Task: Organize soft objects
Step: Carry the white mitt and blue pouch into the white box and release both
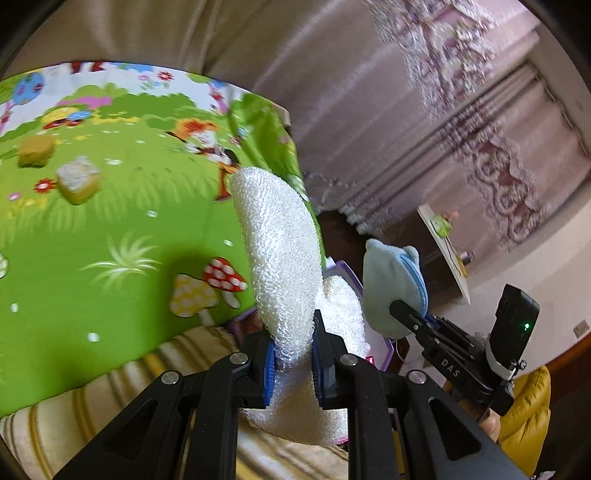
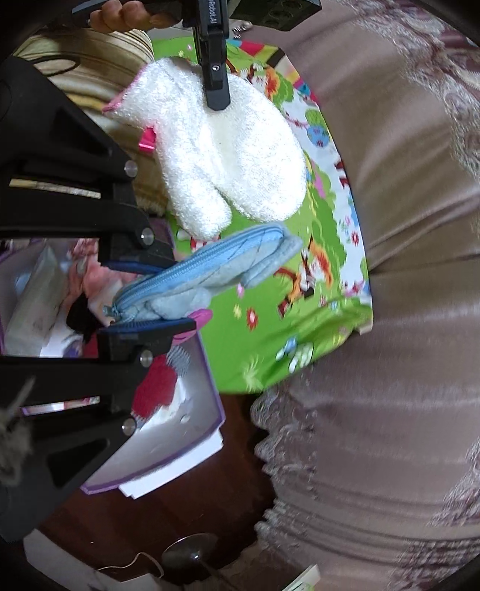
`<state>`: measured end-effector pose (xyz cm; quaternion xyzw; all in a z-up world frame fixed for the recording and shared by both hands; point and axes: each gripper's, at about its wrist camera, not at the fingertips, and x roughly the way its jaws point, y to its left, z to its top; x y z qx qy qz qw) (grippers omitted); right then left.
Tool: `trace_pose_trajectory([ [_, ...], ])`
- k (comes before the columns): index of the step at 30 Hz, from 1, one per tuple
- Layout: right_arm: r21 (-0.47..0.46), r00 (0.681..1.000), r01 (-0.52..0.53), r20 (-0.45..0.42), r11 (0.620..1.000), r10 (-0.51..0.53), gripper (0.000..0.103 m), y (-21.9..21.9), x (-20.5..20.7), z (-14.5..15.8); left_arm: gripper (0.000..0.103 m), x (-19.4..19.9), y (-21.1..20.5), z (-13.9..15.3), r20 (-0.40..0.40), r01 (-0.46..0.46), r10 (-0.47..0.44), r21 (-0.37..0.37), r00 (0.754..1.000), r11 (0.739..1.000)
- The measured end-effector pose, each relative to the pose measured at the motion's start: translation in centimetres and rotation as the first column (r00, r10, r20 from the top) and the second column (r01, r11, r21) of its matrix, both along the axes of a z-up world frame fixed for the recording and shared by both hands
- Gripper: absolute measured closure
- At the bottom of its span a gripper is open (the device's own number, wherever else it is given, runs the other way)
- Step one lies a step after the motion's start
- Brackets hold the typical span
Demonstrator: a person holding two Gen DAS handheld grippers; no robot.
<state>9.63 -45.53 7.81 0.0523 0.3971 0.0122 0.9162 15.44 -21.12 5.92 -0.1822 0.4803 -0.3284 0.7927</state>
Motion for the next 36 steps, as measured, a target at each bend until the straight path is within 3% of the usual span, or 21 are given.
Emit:
trace_pose_trajectory([
  [18,-0.031,0.975,0.209,-0.067,0.977,-0.211,0.078,-8.6,-3.3,-2.2,0.086,-1.2,-11.2,-2.5,-0.070,0.253,-0.249,0.066,0.966,0.965],
  [21,-0.036,0.969,0.229,-0.083,0.973,-0.231,0.077,-9.3,-3.7,-2.6,0.079,-1.1,-12.5,-3.4,-0.102,0.294,-0.288,0.045,0.952,0.955],
  [23,-0.038,0.963,0.250,-0.094,0.967,-0.253,0.072,-9.9,-3.8,-2.9,0.065,-0.8,-13.1,-4.3,-0.142,0.296,-0.286,0.053,0.948,0.954],
  [25,-0.025,0.959,0.264,-0.103,0.964,-0.266,0.065,-10.4,-3.9,-3.2,0.059,-0.7,-13.0,-4.8,-0.152,0.273,-0.259,0.079,0.954,0.959],
  [29,-0.015,0.958,0.270,-0.095,0.963,-0.271,0.042,-10.5,-3.8,-3.1,0.056,-0.7,-12.4,-4.8,-0.154,0.258,-0.244,0.082,0.957,0.963],
  [36,-0.019,0.963,0.255,-0.080,0.967,-0.256,0.033,-9.6,-3.5,-2.7,0.051,-0.8,-10.8,-3.5,-0.109,0.225,-0.215,0.094,0.971,0.970],
])
